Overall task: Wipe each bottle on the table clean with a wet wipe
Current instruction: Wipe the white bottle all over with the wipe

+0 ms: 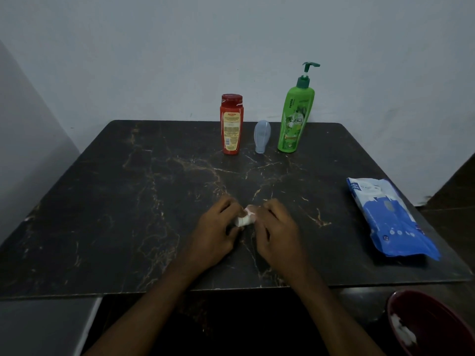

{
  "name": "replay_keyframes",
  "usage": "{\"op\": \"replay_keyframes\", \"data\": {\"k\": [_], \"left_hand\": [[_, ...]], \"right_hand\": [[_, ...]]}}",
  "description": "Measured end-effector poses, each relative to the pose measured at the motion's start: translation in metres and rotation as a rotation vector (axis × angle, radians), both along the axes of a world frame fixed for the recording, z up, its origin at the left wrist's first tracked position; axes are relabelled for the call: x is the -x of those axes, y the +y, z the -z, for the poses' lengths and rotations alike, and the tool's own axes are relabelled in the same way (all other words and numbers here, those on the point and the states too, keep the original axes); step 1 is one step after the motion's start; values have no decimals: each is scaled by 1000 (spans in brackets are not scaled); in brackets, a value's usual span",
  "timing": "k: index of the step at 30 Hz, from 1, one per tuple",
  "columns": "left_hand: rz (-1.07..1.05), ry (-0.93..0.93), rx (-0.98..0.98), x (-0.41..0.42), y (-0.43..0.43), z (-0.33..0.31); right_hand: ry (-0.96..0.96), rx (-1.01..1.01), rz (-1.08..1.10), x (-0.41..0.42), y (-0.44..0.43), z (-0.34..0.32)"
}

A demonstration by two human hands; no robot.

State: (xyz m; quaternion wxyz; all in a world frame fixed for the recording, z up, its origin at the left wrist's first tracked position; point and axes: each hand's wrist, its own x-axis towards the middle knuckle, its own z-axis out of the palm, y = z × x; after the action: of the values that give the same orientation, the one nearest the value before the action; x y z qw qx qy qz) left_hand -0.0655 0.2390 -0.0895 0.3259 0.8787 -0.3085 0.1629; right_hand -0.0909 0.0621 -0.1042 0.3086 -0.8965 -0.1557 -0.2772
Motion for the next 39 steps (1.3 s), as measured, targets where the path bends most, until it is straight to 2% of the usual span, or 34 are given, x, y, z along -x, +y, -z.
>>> {"op": "replay_keyframes", "data": {"k": [7, 10, 19, 24, 28, 33, 39], "left_hand": [[-27, -54, -7, 0, -1, -1], [-13, -12, 47, -3, 0, 2], [-57, 124, 286, -7, 2, -2], [-96, 289, 264, -10, 2, 1], [-135, 239, 156, -13, 0, 3], [-139, 228, 116, -15, -2, 3], [-141, 203, 115, -15, -2, 5]], "right_hand": [[145, -336, 344, -5, -15, -1], [203, -409, 341, -6, -17, 0], [117, -357, 287, -2, -11, -2], [138, -307, 262, -2, -11, 1], [131, -278, 250, -6, -11, 7], [130, -272, 267, -8, -9, 10], [108, -5, 45, -4, 3, 7]]}}
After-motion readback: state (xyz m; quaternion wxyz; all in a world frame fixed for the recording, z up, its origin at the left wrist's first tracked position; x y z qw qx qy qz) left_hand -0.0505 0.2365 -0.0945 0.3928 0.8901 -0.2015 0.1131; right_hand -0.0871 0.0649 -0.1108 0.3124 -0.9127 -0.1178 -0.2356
